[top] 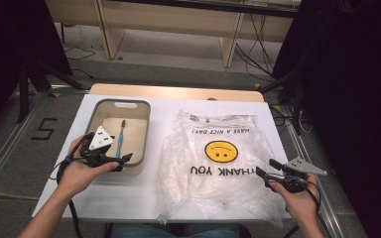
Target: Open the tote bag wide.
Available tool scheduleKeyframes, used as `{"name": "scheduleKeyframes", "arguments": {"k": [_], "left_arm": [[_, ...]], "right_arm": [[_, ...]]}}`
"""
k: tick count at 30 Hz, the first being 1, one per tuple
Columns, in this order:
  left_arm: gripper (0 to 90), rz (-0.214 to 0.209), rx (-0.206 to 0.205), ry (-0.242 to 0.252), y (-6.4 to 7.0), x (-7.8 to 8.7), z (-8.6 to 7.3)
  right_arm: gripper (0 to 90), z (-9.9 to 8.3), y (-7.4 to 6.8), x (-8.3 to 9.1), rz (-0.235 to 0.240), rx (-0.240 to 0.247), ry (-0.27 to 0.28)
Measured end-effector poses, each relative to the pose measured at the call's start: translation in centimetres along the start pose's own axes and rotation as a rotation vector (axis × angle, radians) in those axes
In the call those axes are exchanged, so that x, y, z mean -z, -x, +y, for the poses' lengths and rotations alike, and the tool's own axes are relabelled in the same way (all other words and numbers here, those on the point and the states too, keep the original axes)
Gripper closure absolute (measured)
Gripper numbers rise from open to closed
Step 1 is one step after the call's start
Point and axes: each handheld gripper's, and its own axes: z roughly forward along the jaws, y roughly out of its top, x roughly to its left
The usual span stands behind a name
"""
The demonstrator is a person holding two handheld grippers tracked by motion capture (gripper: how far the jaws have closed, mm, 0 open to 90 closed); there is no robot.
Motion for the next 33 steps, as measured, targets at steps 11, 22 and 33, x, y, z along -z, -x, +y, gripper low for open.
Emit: {"name": "scheduleKeyframes", "arguments": {"k": [11,22,33], "left_arm": [[20.5,-0.002,-0.012,0.038,1.8,0.5,1.1],[28.9,-0.103,-0.042,0.022,5.4,-0.1,1.8],[29.3,-0.229,-0.146,-0.124,11.6,-2.8,1.5]], "right_arm": [[34.5,0.0,0.1,0.0,-0.011,-0.002,0.000],[34.7,0.2,0.4,0.0,-0.060,-0.018,-0.020],[34.7,-0.4,1.8,0.3,-0.128,-0.069,-0.069]]}}
